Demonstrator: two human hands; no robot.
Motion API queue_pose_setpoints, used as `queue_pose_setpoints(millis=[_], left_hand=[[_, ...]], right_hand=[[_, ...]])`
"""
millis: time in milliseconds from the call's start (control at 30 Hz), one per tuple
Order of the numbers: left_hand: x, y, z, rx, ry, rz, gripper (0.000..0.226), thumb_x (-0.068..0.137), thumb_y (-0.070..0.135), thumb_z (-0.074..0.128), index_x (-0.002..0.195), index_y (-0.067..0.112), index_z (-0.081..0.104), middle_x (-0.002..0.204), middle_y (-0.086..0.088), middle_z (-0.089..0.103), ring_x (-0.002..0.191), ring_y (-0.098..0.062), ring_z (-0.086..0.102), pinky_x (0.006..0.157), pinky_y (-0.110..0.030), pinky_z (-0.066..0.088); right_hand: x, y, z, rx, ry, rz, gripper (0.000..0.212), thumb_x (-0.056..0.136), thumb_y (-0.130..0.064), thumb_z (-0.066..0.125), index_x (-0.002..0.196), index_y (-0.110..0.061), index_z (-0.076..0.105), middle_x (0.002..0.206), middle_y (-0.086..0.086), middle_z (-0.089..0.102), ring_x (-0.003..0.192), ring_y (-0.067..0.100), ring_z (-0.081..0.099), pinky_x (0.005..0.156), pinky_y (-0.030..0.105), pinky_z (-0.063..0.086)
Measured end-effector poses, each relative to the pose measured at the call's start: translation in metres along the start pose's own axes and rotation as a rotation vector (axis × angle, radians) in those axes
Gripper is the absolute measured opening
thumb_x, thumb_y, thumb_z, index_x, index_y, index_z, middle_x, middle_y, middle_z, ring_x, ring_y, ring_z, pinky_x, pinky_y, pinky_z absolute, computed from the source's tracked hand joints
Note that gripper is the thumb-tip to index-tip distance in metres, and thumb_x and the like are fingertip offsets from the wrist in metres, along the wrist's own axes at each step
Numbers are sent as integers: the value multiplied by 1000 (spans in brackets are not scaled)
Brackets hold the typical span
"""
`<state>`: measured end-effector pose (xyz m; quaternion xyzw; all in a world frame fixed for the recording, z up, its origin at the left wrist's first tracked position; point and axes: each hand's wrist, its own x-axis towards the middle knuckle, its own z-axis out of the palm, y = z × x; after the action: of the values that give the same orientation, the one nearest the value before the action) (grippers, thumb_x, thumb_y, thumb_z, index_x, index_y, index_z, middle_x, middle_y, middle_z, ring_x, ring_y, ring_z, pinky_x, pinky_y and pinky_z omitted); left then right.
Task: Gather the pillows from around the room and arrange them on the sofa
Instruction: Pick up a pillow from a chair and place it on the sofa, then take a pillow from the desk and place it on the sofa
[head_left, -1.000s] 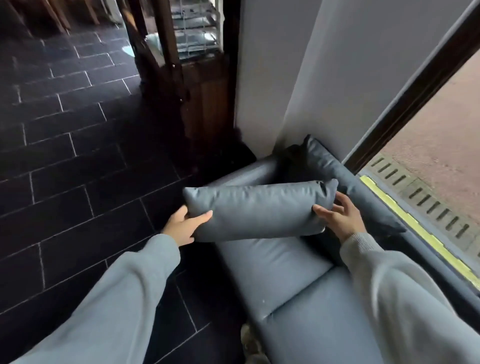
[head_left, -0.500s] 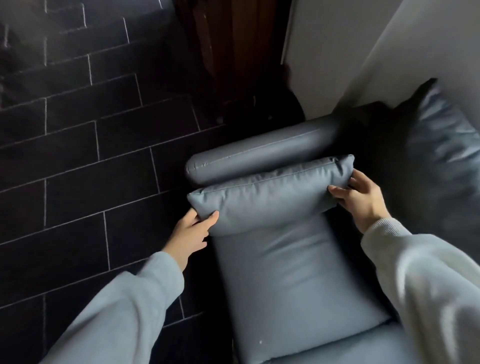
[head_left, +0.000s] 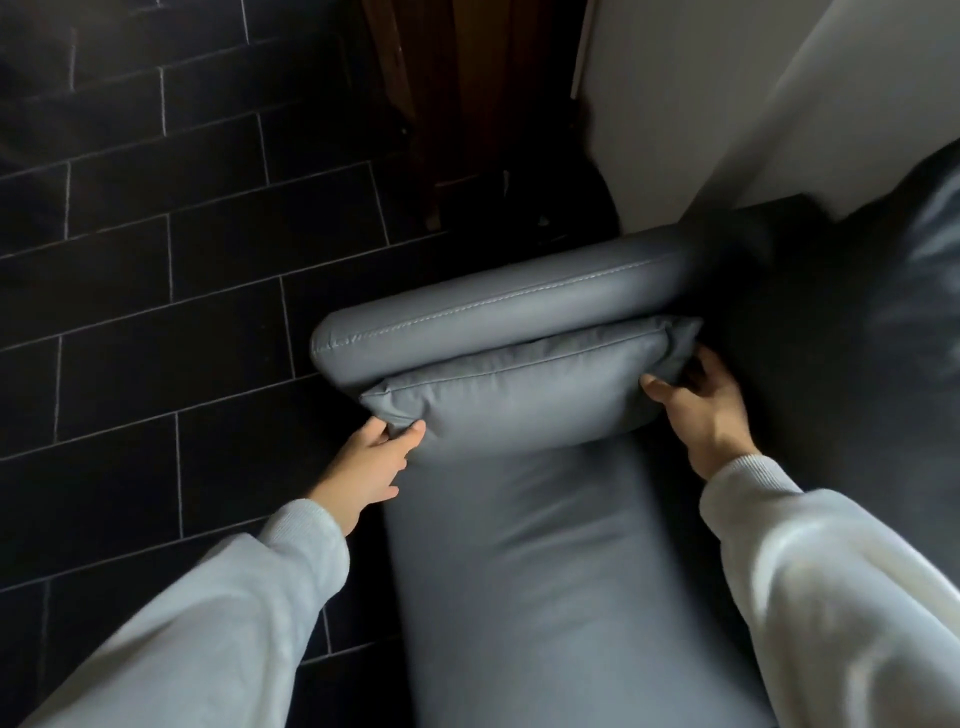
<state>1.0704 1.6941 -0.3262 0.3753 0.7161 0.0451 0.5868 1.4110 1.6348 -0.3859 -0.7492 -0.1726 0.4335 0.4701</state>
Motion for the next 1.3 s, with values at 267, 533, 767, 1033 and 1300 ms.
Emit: queue_pose_setpoints(millis=[267,533,767,1033,1300], left_hand=[[24,-5,1,103,-25,2,20,93,59,63,106,45,58,114,17,59,117,-19,60,95,-42,54],[-14,-16,-34,382,9,43,104,85,80,50,165,33,2,171,-5,25,153,-30,30,119,-41,26],[-89,12,-119,598,151,226,100,93,77,41,165,25,-6,175,-2,-2,160,-31,2,124,-53,15],[-199,27,-264,929,378,405,100,88,86,24,163,31,-12,172,0,-23,157,-32,-21,122,-65,-3],[-332,-35,-469,977,603,330,106,73,97,3,159,40,-20,164,2,-41,151,-31,-36,118,-67,-15]], right_hand=[[-9,2,5,-285,76,66,61,93,-29,75,147,-11,53,137,14,65,128,29,61,112,44,45],[-68,-26,29,-739,-54,337,91,101,-69,31,124,12,65,121,30,65,113,41,62,102,44,45],[-156,-110,126,-936,-204,-34,73,101,-57,50,148,-1,47,149,25,53,141,40,45,111,38,33],[-309,-235,250,-1291,-331,-549,86,92,-81,31,164,-38,12,172,19,-4,157,38,-5,124,57,4],[-495,-321,369,-1408,-312,-793,95,88,-87,27,162,-40,-10,169,21,-19,156,39,-19,122,61,-7]])
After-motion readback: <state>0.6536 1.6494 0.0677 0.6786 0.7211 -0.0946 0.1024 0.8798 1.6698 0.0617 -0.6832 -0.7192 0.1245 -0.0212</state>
